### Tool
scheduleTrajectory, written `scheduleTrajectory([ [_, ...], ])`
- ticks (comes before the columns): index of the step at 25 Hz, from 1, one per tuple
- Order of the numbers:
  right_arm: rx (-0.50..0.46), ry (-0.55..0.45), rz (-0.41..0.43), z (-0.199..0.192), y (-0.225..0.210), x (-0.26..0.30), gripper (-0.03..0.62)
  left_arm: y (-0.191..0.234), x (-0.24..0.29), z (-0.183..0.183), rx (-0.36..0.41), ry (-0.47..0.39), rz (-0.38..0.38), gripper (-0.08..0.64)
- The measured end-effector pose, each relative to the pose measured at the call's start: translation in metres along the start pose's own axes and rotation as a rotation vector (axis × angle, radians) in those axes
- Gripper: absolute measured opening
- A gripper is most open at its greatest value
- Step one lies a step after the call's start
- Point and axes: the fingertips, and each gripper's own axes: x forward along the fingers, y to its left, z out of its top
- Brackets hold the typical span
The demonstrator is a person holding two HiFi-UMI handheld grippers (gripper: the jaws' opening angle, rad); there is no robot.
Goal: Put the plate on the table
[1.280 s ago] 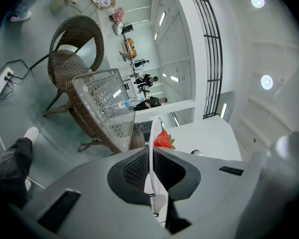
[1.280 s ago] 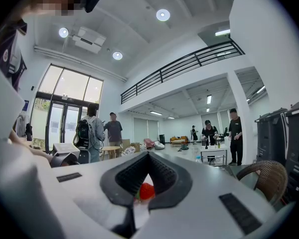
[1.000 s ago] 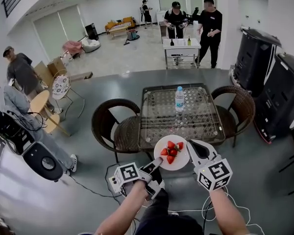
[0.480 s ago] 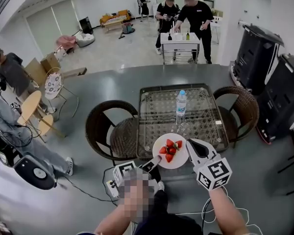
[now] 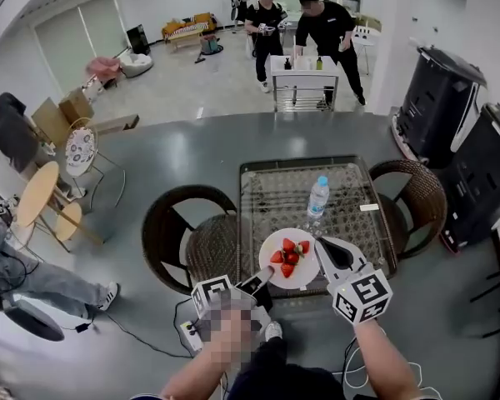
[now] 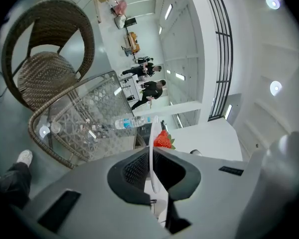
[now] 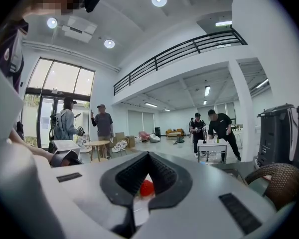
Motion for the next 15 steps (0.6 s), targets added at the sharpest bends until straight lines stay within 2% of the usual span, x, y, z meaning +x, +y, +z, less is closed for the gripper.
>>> scheduleTrajectory([
  [8, -0.007, -0.006, -0.023, 0.013, -0.017, 0.054, 0.005, 0.004, 0.017, 0.055, 0.009, 0.011, -0.007, 0.015],
  [15, -0.005, -0.006, -0.026, 0.019, -0.026, 0.079, 0.005, 0.005, 0.023, 0.082, 0.012, 0.002, -0.004, 0.015],
])
